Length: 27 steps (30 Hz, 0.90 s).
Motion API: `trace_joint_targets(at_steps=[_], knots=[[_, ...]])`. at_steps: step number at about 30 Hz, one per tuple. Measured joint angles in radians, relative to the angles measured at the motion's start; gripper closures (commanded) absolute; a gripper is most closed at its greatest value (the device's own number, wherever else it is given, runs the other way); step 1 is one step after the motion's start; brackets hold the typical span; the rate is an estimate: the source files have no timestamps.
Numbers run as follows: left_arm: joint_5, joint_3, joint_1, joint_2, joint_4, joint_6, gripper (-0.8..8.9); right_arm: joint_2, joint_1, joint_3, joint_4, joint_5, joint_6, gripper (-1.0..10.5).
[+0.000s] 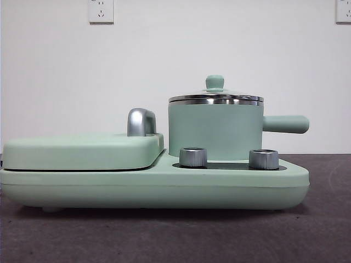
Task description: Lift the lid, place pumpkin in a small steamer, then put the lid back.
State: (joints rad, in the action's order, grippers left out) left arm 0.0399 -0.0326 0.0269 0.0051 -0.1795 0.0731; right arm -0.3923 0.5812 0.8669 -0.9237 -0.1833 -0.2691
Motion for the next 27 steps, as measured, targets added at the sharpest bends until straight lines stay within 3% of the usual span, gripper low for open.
trace_joint_targets(at_steps=[23, 27], knots=[[-0.008, 0.0, 0.0, 0.0, 0.0, 0.002, 7.92, 0.009, -0.003, -0.007, 0.019, 0.0, 0.0, 9.3], [-0.008, 0.0, 0.0, 0.0, 0.0, 0.002, 7.92, 0.058, -0.099, -0.071, 0.105, -0.028, 0.001, 9.3]])
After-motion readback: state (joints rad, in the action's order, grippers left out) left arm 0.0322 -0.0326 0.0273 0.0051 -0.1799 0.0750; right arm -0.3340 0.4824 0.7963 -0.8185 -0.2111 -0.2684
